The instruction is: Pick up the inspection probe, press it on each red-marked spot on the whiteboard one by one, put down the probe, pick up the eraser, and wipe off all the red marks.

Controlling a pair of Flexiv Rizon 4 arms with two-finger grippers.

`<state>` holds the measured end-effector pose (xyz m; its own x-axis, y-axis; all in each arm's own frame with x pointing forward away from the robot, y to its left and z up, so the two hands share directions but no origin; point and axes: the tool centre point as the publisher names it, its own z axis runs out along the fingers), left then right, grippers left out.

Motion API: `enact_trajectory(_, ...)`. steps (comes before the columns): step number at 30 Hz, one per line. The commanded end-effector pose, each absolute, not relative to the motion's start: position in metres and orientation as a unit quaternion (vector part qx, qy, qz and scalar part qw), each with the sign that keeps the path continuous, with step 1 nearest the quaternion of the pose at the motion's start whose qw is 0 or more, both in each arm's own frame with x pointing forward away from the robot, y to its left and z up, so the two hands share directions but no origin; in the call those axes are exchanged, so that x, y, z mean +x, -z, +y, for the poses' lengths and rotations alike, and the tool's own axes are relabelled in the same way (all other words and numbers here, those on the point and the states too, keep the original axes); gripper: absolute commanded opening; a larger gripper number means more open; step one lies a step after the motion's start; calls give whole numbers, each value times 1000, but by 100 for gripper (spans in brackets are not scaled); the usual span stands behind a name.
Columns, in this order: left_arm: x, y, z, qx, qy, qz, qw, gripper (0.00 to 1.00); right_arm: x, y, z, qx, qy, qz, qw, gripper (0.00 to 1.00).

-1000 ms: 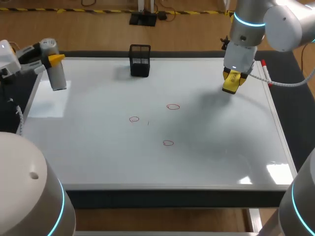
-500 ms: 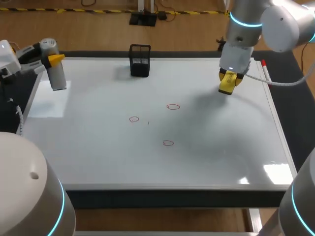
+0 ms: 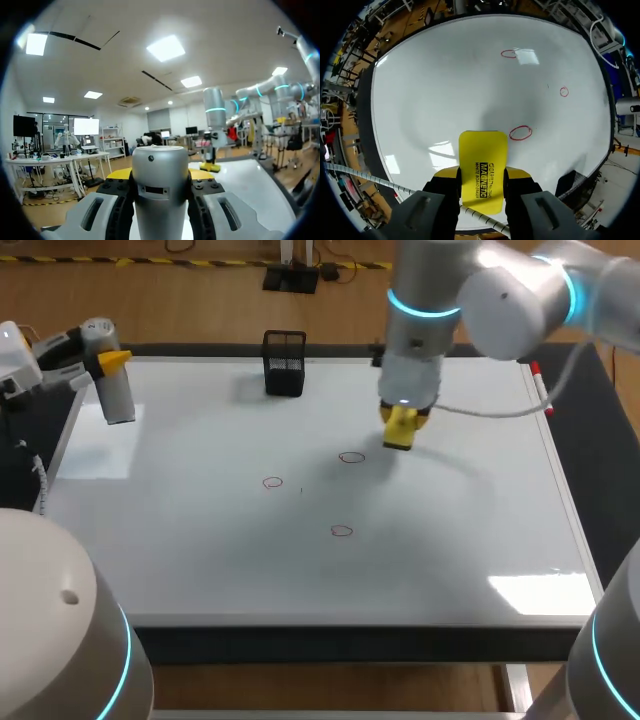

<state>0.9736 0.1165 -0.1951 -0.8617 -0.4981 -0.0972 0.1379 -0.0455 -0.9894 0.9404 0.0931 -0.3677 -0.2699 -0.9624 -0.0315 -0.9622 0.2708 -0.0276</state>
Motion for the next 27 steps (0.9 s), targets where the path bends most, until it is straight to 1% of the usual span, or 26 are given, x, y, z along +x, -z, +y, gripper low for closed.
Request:
enact_trajectory(1,973,194,116,-138,709,654,225,0,929,368,124,-621,22,783,10,0)
enact_trajectory(8,973,194,116,-138,709,654,225,0,903,374,181,-661,47,749,6,0)
enact_trajectory(16,973,194,116,-138,709,654,225,0,876,376,234,-699,37,714,16,0)
enact_trajectory(27,973,194,116,-138,709,654,225,0,873,382,292,-723,15,690,18,0)
